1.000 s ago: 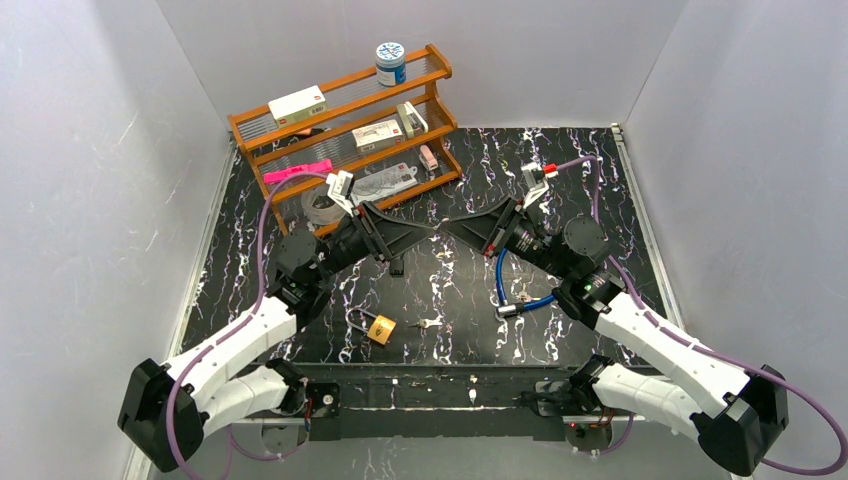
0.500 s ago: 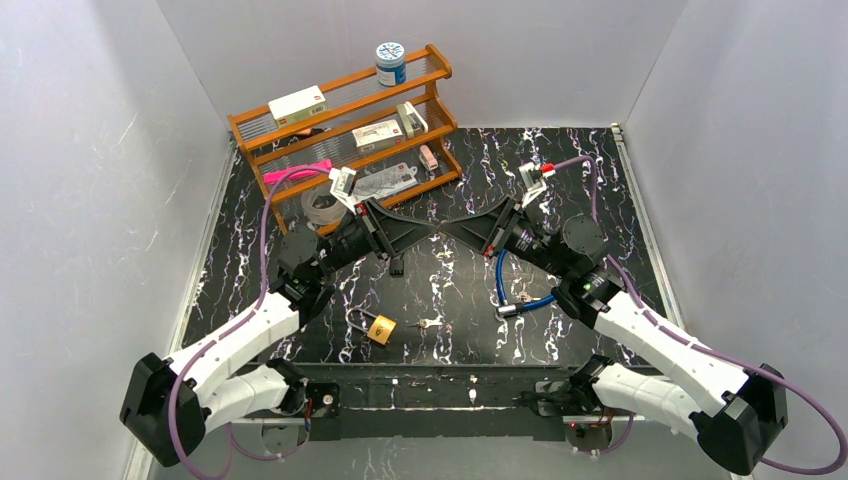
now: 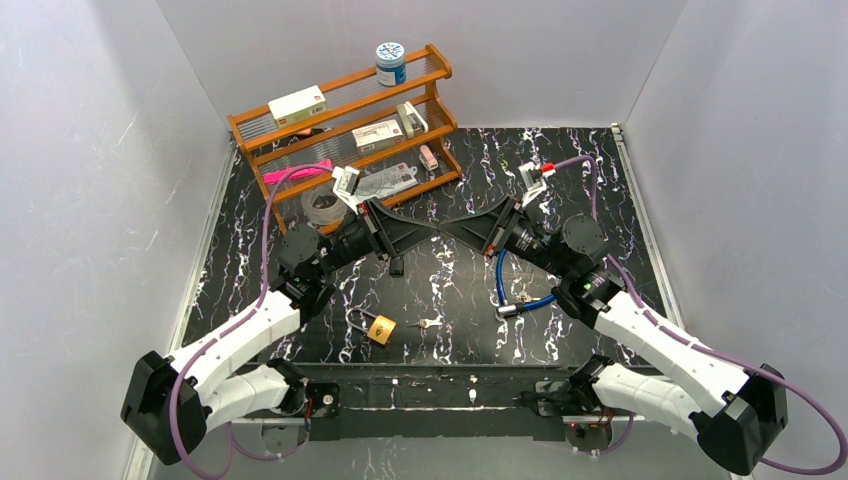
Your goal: Unlock with the key
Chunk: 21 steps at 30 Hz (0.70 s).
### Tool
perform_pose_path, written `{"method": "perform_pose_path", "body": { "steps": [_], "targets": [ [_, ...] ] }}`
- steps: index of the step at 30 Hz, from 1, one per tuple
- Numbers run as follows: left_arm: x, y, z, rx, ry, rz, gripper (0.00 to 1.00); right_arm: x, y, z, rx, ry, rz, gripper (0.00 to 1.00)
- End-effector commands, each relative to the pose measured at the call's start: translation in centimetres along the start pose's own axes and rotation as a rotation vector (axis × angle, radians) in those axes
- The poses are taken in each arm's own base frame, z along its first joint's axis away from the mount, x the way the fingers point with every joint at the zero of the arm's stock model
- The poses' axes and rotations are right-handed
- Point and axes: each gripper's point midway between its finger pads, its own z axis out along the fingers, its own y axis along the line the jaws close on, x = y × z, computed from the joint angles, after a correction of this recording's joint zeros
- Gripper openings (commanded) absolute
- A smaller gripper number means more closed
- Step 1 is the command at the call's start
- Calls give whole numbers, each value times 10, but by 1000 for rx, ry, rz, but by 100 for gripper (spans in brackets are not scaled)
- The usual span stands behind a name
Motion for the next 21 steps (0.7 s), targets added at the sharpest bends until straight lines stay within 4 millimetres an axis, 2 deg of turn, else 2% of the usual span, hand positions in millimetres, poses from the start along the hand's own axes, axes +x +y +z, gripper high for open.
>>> {"method": "perform_pose_path", "body": {
  "steps": [1,3,4,6,7,10,13,17,21],
  "targets": [
    [-10,-25,1,68,-23,57,0,-9,17,2,-16,2,-10,3],
    [-6,-25,4,67,21,57,0,-7,13,2,29,29,-6,37],
    [-3,-21,4,46,41,62,0,-6,13,2,38,43,-11,49],
    [2,-12,3,-11,83,86,0,-5,14,-1,55,58,-26,66],
    [6,-7,1,-44,115,106,0,-6,12,-3,71,60,-40,71],
    [15,4,-9,-148,219,180,0,-8,14,-8,88,77,-124,74],
    [24,-2,-19,-152,328,259,0,-6,17,-10,86,128,-206,71],
    [35,-12,-31,-124,463,336,0,6,28,-15,-2,256,-346,67],
    [42,-26,-38,-43,533,380,0,18,33,-18,-59,374,-406,58]
  ]
}}
